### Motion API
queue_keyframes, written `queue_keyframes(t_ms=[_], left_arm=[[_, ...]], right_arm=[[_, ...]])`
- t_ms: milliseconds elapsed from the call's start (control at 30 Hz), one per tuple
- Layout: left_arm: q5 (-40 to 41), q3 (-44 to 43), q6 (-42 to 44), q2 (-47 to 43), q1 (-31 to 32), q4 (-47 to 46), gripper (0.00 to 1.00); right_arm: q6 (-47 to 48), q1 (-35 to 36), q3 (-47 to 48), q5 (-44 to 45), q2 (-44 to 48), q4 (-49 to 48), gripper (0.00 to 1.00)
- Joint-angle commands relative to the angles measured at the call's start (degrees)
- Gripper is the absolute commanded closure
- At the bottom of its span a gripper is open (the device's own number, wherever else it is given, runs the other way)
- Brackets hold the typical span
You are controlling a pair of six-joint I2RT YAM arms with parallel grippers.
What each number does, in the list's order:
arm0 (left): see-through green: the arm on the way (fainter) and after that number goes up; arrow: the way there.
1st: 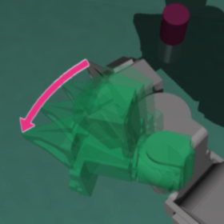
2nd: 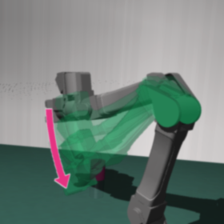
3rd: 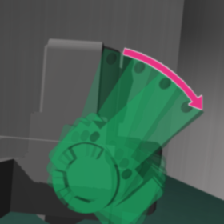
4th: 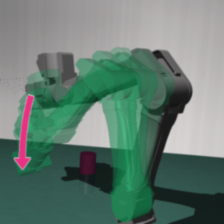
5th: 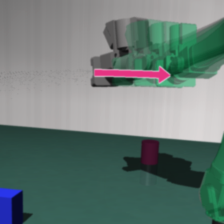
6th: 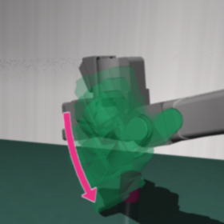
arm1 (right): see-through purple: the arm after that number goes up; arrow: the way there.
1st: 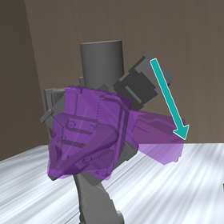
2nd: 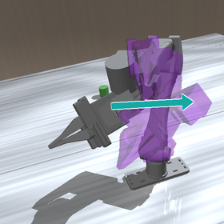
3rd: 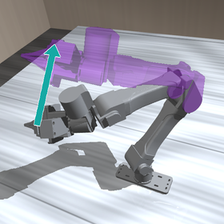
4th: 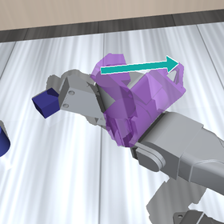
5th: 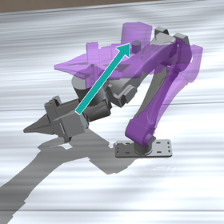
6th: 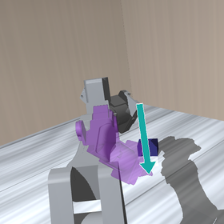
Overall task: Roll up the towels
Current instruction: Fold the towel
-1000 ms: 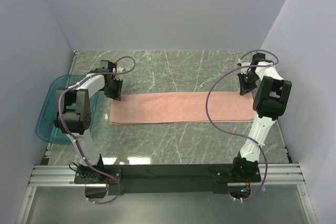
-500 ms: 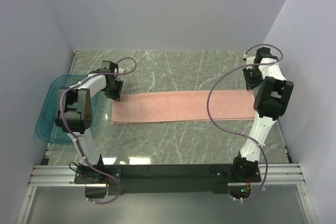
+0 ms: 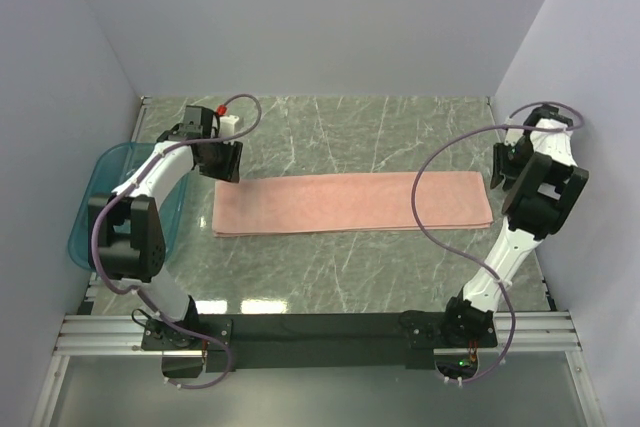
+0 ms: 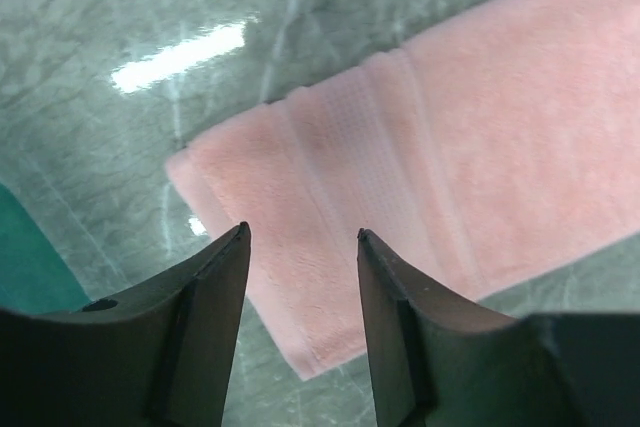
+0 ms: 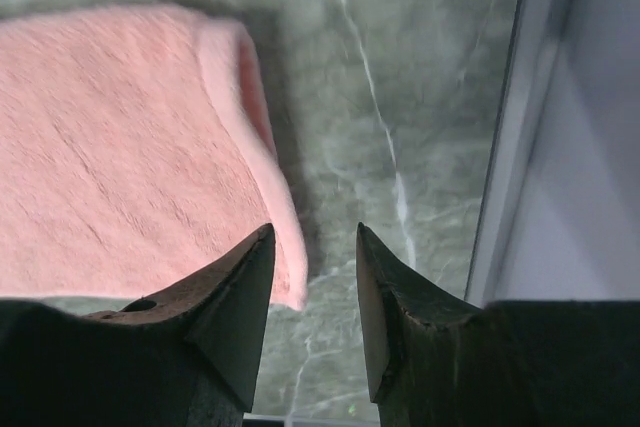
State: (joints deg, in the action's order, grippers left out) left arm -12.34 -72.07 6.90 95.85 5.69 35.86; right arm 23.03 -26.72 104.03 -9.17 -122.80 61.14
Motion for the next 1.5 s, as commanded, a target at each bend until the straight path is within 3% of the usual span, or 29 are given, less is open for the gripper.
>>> queue_keyframes(t_ms=[0,367,600,667,700,733,1067,1167,1200,1233,1267,1333,1367,1467], left_arm=[[-3.0,-1.2,1.6,-2.2,0.9,2.1,0.47],[-3.4,0.8,1.5,-2.9,0.9,1.3,0.46],[-2.5,1.1,2.2,-3.0,0.9,1.3,0.46],[-2.7,0.6,1.8,-2.4,0.8,1.8,0.46],[-2.8,0.5,1.8,-2.3,0.8,1.8,0.46],[-2.8,0.5,1.5,-2.3,0.8,1.7,0.47],[-0.9,0.5,-0.5,-3.4,0.8,1.3,0.45],[-0.8,0.4,-1.1,-3.4,0.7,1.3,0.44],[-1.0,0.4,-1.7,-3.5,0.5,1.2,0.35],[-1.6,0.3,-1.9,-3.5,0.1,1.3,0.32],[-2.2,0.2,-2.2,-3.6,-0.2,1.4,0.21],[-4.6,-0.3,-3.2,-3.4,-1.5,1.6,0.16],[-5.5,-0.6,-3.7,-3.1,-1.9,1.8,0.03],[-8.0,-2.5,-4.8,-1.7,-3.6,2.6,0.0]], right_arm=[[-2.9,0.2,-3.3,-2.3,2.5,0.6,0.54],[-4.8,0.4,-13.8,-1.6,1.5,-5.3,0.59],[-5.1,2.6,-16.8,-5.9,2.8,-5.2,0.74],[-5.5,2.9,-17.1,-6.9,3.4,-5.0,0.89],[-5.5,2.9,-17.0,-6.9,3.4,-4.9,0.89],[-5.5,2.8,-16.4,-6.4,3.5,-4.8,1.0],[-1.9,-1.8,-9.6,3.0,8.6,-3.8,1.0],[-1.5,-1.7,-6.2,1.4,9.0,0.0,1.0],[-1.6,-1.4,-4.4,-0.3,8.8,1.2,1.0],[-1.8,-0.6,-4.0,-1.1,9.0,2.3,1.0],[-2.0,-0.3,-3.8,-2.0,9.7,3.6,1.0],[-2.3,1.8,-4.7,-3.7,10.8,4.4,1.0],[-2.3,2.7,-5.1,-4.3,12.0,4.9,1.0],[-2.7,6.8,-6.8,-5.8,14.2,5.5,1.0]])
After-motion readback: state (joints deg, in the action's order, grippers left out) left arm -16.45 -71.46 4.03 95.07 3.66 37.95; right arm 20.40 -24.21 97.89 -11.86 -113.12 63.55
